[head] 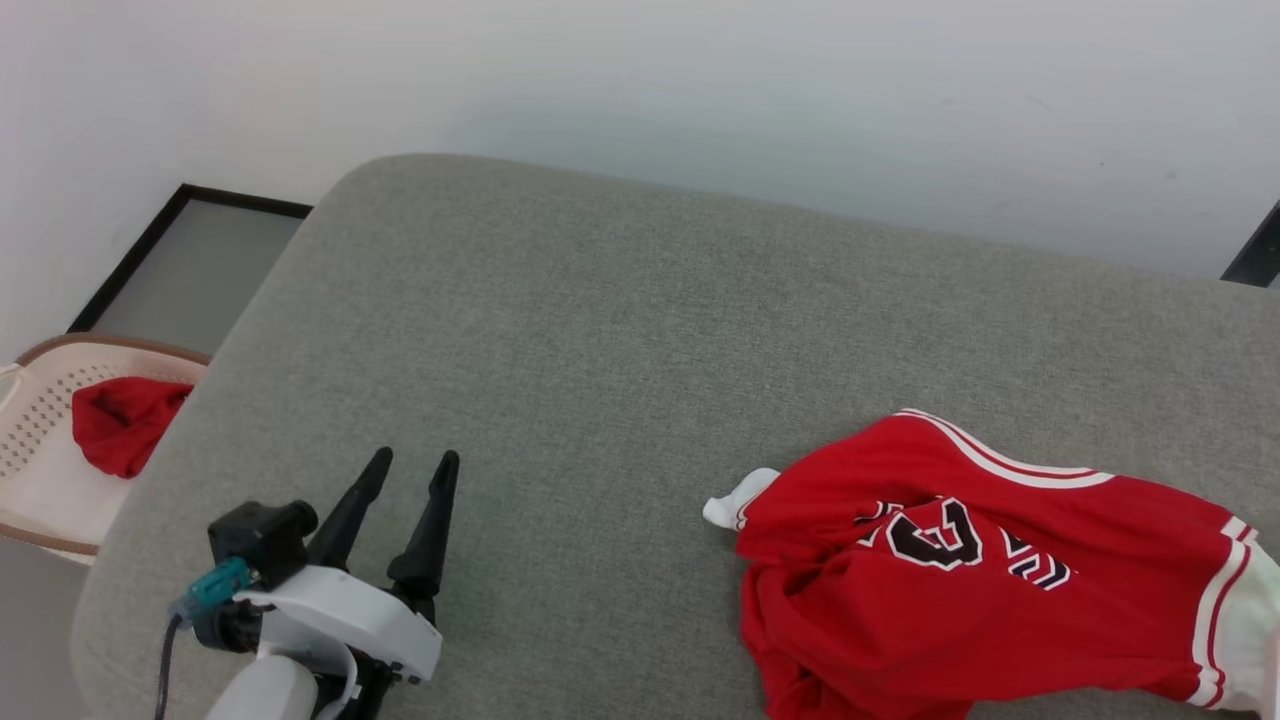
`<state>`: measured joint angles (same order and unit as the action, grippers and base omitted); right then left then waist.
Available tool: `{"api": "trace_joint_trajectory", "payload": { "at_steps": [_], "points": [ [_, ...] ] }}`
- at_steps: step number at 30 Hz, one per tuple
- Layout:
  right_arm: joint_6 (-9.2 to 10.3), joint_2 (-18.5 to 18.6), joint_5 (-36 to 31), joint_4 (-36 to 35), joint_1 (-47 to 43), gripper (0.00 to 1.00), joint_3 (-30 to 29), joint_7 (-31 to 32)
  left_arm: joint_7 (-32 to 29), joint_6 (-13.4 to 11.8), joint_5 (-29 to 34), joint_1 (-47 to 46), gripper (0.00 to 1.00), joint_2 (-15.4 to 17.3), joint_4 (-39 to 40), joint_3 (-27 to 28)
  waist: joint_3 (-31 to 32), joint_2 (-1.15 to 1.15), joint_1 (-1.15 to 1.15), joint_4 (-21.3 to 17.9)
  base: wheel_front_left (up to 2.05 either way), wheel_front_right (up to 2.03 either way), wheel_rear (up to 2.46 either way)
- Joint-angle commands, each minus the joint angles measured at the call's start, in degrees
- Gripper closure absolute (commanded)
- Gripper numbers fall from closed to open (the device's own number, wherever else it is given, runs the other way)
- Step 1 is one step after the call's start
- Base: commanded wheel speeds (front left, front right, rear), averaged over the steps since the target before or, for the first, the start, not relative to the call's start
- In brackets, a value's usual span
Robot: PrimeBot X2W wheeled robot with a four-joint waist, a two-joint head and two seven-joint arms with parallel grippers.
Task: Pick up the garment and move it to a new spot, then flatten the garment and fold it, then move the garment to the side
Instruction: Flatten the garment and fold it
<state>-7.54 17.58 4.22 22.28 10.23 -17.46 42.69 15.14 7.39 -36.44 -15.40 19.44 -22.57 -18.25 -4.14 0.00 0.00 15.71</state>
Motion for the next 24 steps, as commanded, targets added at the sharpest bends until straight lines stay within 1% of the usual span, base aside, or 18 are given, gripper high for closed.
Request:
{"api": "trace_joint_trajectory", "payload": {
  "at_steps": [1,4,6,7,8,9,13,17,19,24],
  "points": [
    [0.10,-0.4,0.3,0.6,-1.7,1.00,0.2,1.5,0.0,0.2,-0.5,-0.5,0.00,0.4,0.0,0.0,-0.2,0.00,0.00,-0.2,0.00,0.00,0.00],
    [0.09,-0.7,0.3,0.9,-3.1,1.00,0.2,3.5,0.0,0.2,-0.6,-0.7,0.00,0.6,-0.2,-0.1,-0.5,0.00,0.00,-0.6,0.00,0.00,0.00],
    [0.09,-1.2,0.1,0.7,-3.2,1.00,0.2,3.6,0.0,0.2,-1.1,-0.9,0.00,0.6,-0.4,-0.5,-0.6,0.00,0.00,-1.0,0.00,0.00,0.00],
    [0.09,-1.3,0.1,0.7,-3.0,0.82,0.6,3.2,0.0,0.2,-1.5,-0.9,0.00,0.5,-0.6,-0.8,-0.7,0.00,0.00,-1.2,0.00,0.00,0.00],
    [0.09,-1.5,0.0,0.6,-2.9,0.47,1.0,3.1,0.0,0.2,-1.8,-1.1,0.00,0.8,-0.8,-0.9,-0.7,0.00,0.00,-1.5,0.00,0.00,0.00],
    [0.09,-1.8,0.5,0.5,-2.7,0.00,1.4,3.1,0.0,0.2,-2.1,-1.2,0.00,1.0,-1.0,-1.3,-0.6,0.00,0.00,-1.9,0.00,0.00,0.00],
    [0.01,-2.8,2.4,-1.3,-1.2,0.00,3.4,2.3,0.0,0.2,-4.2,-1.8,0.00,2.1,-0.8,-2.7,-0.2,0.00,0.00,-3.8,0.00,0.00,0.00],
    [0.04,-2.3,4.2,-4.6,-0.4,0.00,4.8,-0.5,0.0,0.2,-5.6,-2.8,0.00,3.8,-0.6,-3.6,0.3,0.00,0.00,-6.3,0.00,0.00,0.00],
    [0.05,-3.0,5.1,-6.7,-0.4,0.00,5.5,-2.7,0.0,0.2,-6.2,-3.3,0.00,4.7,-0.4,-3.7,0.6,0.00,0.00,-7.7,0.00,0.00,0.00],
    [0.06,-4.6,5.1,-11.5,-1.5,0.00,6.3,-9.3,-0.2,0.2,-7.4,-4.6,0.00,6.7,-0.3,-5.1,0.9,0.00,0.00,-11.3,0.00,0.00,0.00]
  ]
}}
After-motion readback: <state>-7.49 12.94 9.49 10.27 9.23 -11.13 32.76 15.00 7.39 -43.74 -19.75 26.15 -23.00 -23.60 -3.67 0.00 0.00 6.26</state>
